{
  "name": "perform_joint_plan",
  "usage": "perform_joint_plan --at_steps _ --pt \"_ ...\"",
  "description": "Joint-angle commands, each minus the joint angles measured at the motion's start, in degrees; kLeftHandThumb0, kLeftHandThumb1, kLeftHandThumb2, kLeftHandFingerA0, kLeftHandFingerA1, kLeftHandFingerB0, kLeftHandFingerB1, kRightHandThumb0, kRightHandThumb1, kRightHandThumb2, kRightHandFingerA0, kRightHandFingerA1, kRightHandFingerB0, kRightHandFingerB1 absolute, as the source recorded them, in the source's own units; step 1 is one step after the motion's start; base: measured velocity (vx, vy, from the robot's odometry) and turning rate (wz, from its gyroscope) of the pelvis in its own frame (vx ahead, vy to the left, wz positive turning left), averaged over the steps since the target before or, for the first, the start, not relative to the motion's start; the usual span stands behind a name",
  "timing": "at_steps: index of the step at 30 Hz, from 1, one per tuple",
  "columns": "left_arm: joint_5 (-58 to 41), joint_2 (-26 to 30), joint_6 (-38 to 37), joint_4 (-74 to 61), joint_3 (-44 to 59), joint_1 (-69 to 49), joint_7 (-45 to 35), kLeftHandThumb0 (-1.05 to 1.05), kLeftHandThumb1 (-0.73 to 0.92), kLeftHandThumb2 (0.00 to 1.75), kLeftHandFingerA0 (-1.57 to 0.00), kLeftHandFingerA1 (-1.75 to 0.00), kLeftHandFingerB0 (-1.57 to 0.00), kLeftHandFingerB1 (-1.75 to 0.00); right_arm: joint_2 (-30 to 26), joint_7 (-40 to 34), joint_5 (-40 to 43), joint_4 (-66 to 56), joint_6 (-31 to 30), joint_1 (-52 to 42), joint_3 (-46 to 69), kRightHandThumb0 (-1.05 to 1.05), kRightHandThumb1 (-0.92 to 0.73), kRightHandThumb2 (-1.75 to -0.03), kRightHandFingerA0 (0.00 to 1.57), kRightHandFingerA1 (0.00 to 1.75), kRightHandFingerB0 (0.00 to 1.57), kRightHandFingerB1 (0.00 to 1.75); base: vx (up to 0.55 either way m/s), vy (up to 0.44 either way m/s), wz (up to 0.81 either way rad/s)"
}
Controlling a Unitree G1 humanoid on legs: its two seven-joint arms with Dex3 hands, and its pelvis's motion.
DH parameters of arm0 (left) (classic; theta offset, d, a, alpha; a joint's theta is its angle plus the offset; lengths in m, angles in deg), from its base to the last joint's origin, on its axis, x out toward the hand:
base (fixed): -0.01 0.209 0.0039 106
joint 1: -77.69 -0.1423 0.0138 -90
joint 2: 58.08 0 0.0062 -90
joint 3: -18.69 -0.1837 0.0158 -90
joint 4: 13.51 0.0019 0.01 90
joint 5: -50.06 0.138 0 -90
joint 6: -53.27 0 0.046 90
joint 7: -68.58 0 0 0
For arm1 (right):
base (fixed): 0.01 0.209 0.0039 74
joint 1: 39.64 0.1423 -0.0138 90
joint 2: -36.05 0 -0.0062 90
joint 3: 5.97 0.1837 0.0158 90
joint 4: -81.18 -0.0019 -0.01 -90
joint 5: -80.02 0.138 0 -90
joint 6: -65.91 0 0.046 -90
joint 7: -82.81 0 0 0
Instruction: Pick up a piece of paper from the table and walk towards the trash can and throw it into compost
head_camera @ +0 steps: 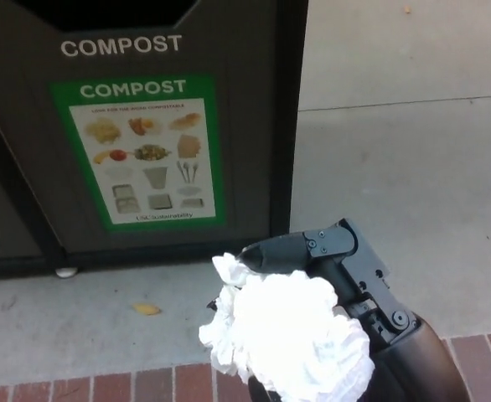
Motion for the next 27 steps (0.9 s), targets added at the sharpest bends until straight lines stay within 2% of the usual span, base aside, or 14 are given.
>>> perform_joint_plan --at_steps 1,8,9,14,15,18,20,21,23,27 --pt "-0.1 0.3 -3.2 0.4 0.4 0.0 0.6 0.06 0.66 0.86 -0.99 -0.7 -0.94 -0.69 3.8 -0.1 -1.6 0.5 -1.0 -0.4 -1.9 -0.1 -0.42 -1.43 1.06 1.55 0.98 1.4 0.2 0.001 0.02" --pt "-0.7 -0.4 -2.9 -1.4 0.6 -1.0 0.2 0.06 0.63 0.88 -0.98 -0.71 -0.95 -0.71 4.4 0.0 -1.5 0.4 -2.3 -0.3 -2.2 -0.1 -0.44 -1.41 1.06 1.56 0.98 1.4 0.26 0.183 0.02" --pt "-0.7 -0.4 -2.8 -1.2 0.7 -0.9 0.3 0.05 0.63 0.84 -0.99 -0.71 -0.95 -0.7 4.4 0.1 -1.6 0.5 -2.3 -0.2 -2.3 -0.11 -0.46 -1.35 1.08 1.55 0.99 1.4 0.23 0.379 0.09" --pt "-0.5 -0.8 -2.5 -2.6 0.7 -2.4 0.6 0.05 0.65 0.85 -0.99 -0.73 -0.95 -0.71 4.2 0.3 -1.4 0.5 -2.3 -1.3 -3.0 -0.12 -0.46 -1.36 1.09 1.54 0.99 1.38 0.21 0.147 0.12" --pt "-0.9 -1.0 -3.0 -1.4 0.8 -2.2 0.3 0.04 0.66 0.76 -0.98 -0.72 -0.94 -0.69 4.2 0.6 -1.1 0.7 -2.0 -1.3 -2.9 -0.11 -0.45 -1.39 1.08 1.55 0.98 1.38 0.2 0.064 0.12" --pt "-1.3 -1.0 -3.1 0.7 1.0 -0.8 0.0 0.05 0.66 0.77 -0.99 -0.71 -0.94 -0.69 4.5 0.9 -1.0 1.1 -1.9 -0.7 -2.5 -0.11 -0.44 -1.42 1.08 1.56 0.98 1.38 0.22 -0.029 0.19" --pt "-1.0 -0.8 -3.5 1.9 0.9 -0.1 0.3 0.05 0.67 0.75 -0.99 -0.71 -0.9 -0.68 4.4 0.8 -1.8 1.1 -1.9 -0.7 -2.3 -0.15 -0.47 -1.37 1.09 1.54 0.99 1.38 0.21 -0.065 0.29" --pt "-1.1 -0.9 -3.7 1.5 0.9 -0.4 0.1 0.05 0.64 0.82 -0.97 -0.71 -0.93 -0.7 4.4 0.8 -2.2 1.2 -1.7 -0.9 -2.3 -0.11 -0.49 -1.34 1.07 1.53 0.99 1.39 0.1 -0.073 0.35" --pt "-1.2 -1.0 -3.7 0.1 0.9 -1.3 -0.3 0.06 0.65 0.84 -0.98 -0.71 -0.93 -0.68 4.4 0.7 -2.0 1.0 -1.8 -1.3 -2.6 -0.13 -0.46 -1.37 1.09 1.55 0.98 1.38 0.3 -0.105 0.03" --pt "-1.1 -1.0 -3.9 0.3 0.8 -1.5 -0.6 0.05 0.65 0.79 -0.99 -0.71 -0.95 -0.7 4.4 0.9 -0.9 0.7 -2.1 -1.5 -2.6 -0.12 -0.45 -1.38 1.08 1.56 0.98 1.39 0.26 -0.14 -0.07"
